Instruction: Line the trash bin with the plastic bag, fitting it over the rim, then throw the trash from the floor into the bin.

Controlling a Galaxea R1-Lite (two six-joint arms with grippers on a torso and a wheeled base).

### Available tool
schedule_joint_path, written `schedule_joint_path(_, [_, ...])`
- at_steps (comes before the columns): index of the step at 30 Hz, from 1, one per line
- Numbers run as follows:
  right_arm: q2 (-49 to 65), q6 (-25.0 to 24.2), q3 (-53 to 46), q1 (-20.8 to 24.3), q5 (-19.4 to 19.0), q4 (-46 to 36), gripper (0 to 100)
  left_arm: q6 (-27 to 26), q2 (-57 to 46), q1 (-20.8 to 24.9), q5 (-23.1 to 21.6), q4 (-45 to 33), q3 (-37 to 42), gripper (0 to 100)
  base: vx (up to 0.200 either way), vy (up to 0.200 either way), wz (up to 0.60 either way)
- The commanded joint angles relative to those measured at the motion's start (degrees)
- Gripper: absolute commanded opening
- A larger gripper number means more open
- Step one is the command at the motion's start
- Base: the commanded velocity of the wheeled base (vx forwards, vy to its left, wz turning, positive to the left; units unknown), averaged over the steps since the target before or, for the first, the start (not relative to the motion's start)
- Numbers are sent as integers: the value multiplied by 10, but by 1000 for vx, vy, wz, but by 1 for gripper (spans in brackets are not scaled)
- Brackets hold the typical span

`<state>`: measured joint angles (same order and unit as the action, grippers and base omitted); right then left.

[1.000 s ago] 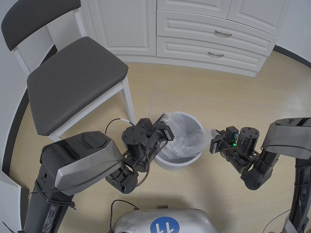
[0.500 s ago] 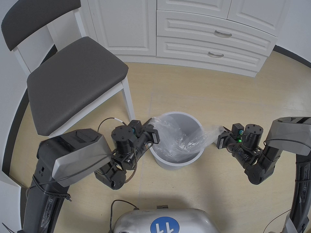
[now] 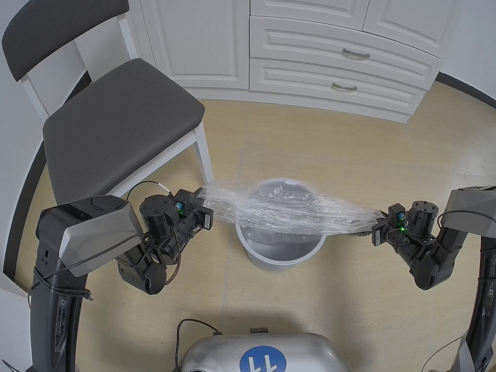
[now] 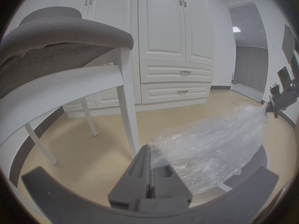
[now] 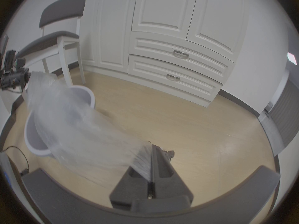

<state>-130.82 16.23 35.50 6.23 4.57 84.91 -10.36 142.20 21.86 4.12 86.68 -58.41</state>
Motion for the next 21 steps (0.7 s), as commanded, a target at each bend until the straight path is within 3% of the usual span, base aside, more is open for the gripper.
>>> schedule_joint_path(1, [-15, 12, -7, -10, 0, 2, 0, 0, -5, -9, -4, 1, 2, 0, 0, 0, 0])
schedule_joint_path(9, [-15, 46, -25, -22, -1, 0, 0, 0, -18, -11, -27, 5, 24, 0, 0, 0, 0])
schedule_joint_path(13, [2, 73, -58, -24, -11, -1, 0, 2, -62, -13, -90, -2, 96, 0, 0, 0, 0])
schedule_joint_path(15, [6, 79, -65, -25, -18, -1, 0, 2, -70, -14, -100, -2, 108, 0, 0, 0, 0])
schedule_joint_path(16, [21, 103, -90, -32, -42, -1, 0, 0, -95, -18, -135, -3, 146, 0, 0, 0, 0])
schedule_joint_path(21, [44, 150, -132, -41, -78, -2, 0, -5, -116, -24, -184, -5, 189, 0, 0, 0, 0])
